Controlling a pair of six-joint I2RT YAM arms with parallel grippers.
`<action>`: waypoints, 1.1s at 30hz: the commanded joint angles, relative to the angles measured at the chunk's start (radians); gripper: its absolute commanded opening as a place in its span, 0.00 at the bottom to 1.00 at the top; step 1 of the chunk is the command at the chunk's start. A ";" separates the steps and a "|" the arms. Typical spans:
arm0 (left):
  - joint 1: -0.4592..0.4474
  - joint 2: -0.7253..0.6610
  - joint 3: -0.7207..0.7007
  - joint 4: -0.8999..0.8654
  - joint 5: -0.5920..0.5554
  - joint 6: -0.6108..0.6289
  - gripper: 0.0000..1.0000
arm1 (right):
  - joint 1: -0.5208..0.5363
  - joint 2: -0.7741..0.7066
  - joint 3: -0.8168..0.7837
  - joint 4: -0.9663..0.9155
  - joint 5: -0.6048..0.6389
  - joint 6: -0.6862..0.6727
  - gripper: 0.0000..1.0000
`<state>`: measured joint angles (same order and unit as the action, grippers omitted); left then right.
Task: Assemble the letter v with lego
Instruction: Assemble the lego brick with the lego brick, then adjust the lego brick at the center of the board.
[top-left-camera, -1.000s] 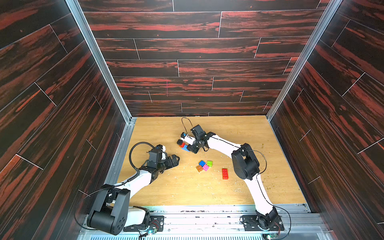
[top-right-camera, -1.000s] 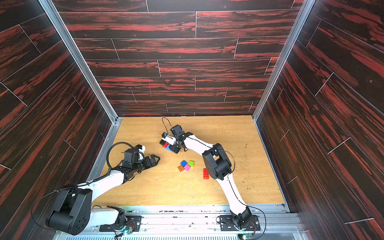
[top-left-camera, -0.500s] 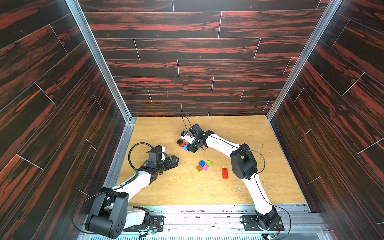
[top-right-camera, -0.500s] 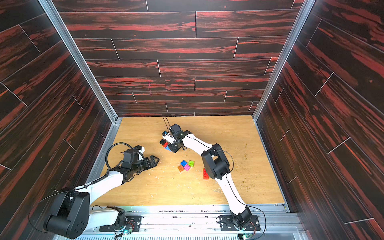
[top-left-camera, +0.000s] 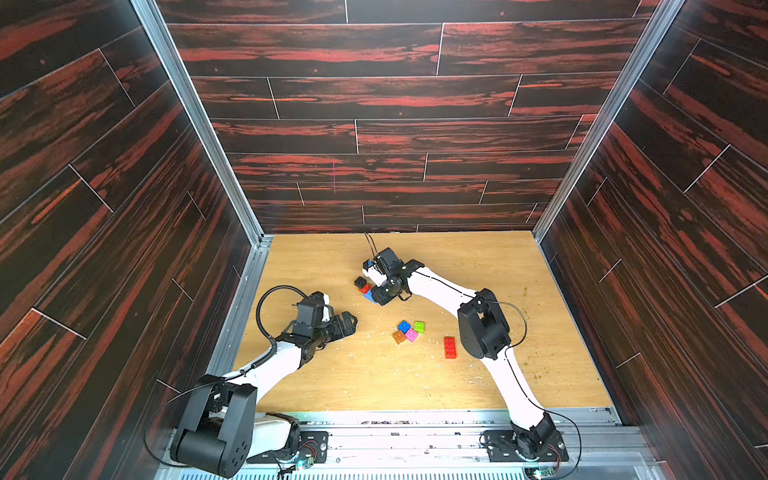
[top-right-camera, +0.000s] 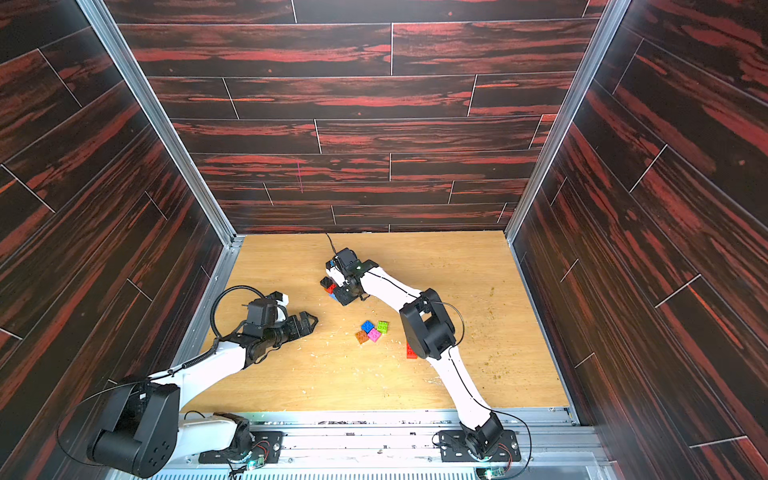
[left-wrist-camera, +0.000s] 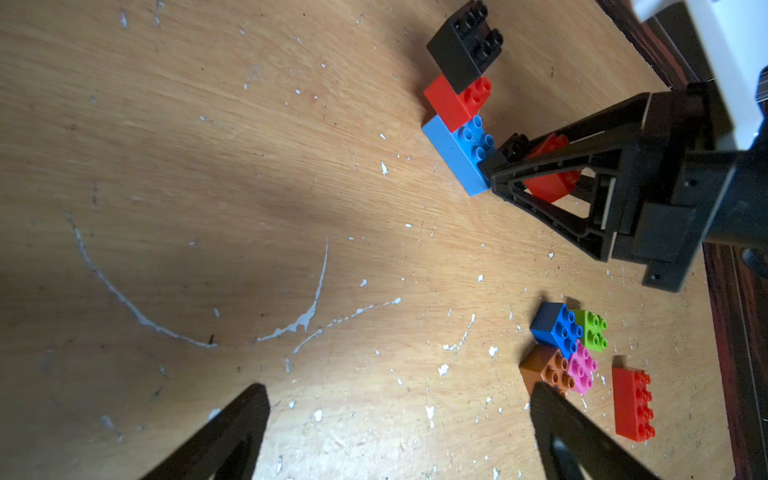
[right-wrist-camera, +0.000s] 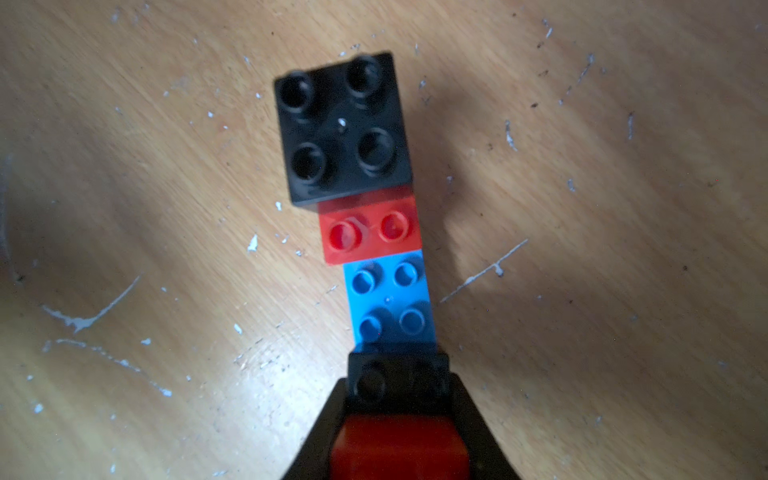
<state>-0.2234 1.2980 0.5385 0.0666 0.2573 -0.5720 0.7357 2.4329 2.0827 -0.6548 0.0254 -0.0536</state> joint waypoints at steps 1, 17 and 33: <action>0.005 -0.031 0.015 -0.038 -0.016 0.013 1.00 | 0.021 0.078 -0.060 -0.137 0.014 -0.069 0.27; 0.004 -0.046 0.013 -0.053 -0.013 0.026 1.00 | -0.029 0.031 -0.134 -0.101 -0.062 -0.261 0.27; 0.004 -0.034 0.015 -0.046 -0.019 0.026 1.00 | -0.028 0.090 0.124 -0.208 -0.074 -0.133 0.47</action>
<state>-0.2234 1.2743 0.5385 0.0269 0.2508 -0.5636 0.7071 2.4695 2.1601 -0.7685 -0.0425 -0.2218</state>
